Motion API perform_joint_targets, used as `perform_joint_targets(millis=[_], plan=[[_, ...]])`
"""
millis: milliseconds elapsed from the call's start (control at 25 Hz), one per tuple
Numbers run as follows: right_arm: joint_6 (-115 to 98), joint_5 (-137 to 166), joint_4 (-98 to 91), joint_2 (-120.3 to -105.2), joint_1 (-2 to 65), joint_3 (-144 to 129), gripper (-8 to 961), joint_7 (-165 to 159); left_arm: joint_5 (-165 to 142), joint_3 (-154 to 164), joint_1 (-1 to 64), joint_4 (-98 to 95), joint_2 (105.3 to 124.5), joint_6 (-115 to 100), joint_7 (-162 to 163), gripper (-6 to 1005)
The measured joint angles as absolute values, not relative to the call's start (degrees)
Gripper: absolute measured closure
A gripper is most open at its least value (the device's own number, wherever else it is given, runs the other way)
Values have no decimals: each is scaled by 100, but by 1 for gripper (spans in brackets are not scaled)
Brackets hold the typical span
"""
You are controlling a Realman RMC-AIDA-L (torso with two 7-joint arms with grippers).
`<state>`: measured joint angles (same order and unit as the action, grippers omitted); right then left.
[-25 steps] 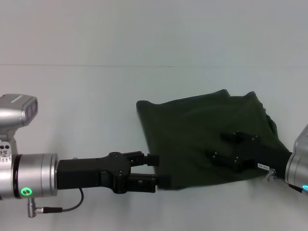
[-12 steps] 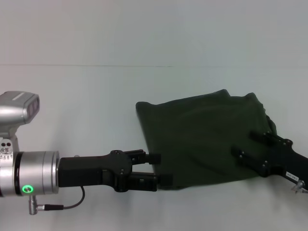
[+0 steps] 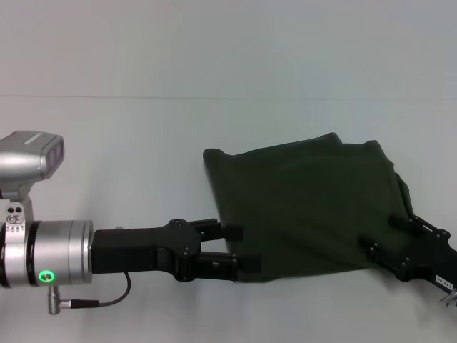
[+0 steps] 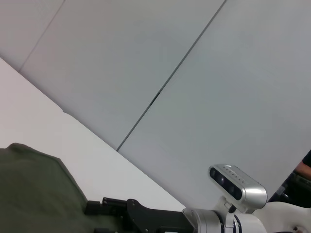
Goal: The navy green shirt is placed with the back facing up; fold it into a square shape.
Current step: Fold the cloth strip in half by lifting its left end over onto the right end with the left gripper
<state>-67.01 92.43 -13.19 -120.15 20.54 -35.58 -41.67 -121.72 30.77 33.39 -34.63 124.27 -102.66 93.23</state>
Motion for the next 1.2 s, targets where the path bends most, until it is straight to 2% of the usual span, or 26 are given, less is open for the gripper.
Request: perform_joint_targets(millis=[360,560,840,1200], plan=[[-6772,9245,-1286,-12014,2006,-3398,184,-4074,-12172,3062,3340,-3458,12427,-10246,9345,61],[-7521,9246,-1283,-12004,1874,-2847,185,-4072,-11982,3034,3363,-3405,12417,-9947,10051,61],[-8827,9245,-1270,-11999,1647,-2182,184,-4069,-11870,3168,3538,-3363,12359,-8275,12521,60],[-8979,9820,-1313,-11987,1606,-2308,182,-3865,-12252,3889,4147,-2817,12221,-6256,13589,61]])
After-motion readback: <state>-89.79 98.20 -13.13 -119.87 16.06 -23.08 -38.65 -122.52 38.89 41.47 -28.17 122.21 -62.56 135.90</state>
